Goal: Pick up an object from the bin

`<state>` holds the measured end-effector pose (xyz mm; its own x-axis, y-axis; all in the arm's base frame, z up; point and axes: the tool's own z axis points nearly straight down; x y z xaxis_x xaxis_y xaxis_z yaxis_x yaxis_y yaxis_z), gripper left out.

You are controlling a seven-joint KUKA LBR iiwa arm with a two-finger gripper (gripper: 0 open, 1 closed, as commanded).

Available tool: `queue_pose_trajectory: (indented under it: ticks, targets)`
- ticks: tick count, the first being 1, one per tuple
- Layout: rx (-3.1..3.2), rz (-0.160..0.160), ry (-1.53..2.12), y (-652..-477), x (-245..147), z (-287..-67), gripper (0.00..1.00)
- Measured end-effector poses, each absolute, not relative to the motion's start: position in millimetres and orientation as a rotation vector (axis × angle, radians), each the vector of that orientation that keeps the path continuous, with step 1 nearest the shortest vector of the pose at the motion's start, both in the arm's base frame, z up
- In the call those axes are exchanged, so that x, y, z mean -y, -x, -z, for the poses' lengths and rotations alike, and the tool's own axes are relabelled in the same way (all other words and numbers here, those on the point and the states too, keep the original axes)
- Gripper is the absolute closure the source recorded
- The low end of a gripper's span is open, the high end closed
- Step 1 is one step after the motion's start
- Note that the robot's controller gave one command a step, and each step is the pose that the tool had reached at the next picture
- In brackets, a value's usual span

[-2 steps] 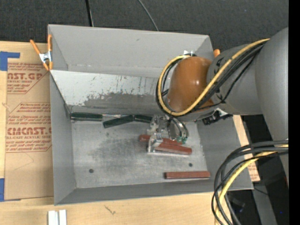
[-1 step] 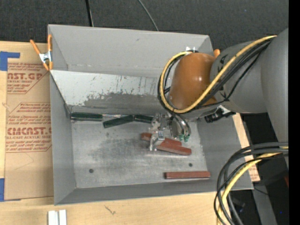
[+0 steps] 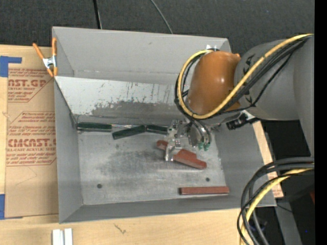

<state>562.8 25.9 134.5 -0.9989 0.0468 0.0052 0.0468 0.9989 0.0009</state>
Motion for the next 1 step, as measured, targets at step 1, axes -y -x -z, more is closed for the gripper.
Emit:
queue_pose_trajectory:
  ticks: [1]
  targets:
    - [3.142, 0.002, 0.074, -564.2, -25.9, -153.4, 1.00]
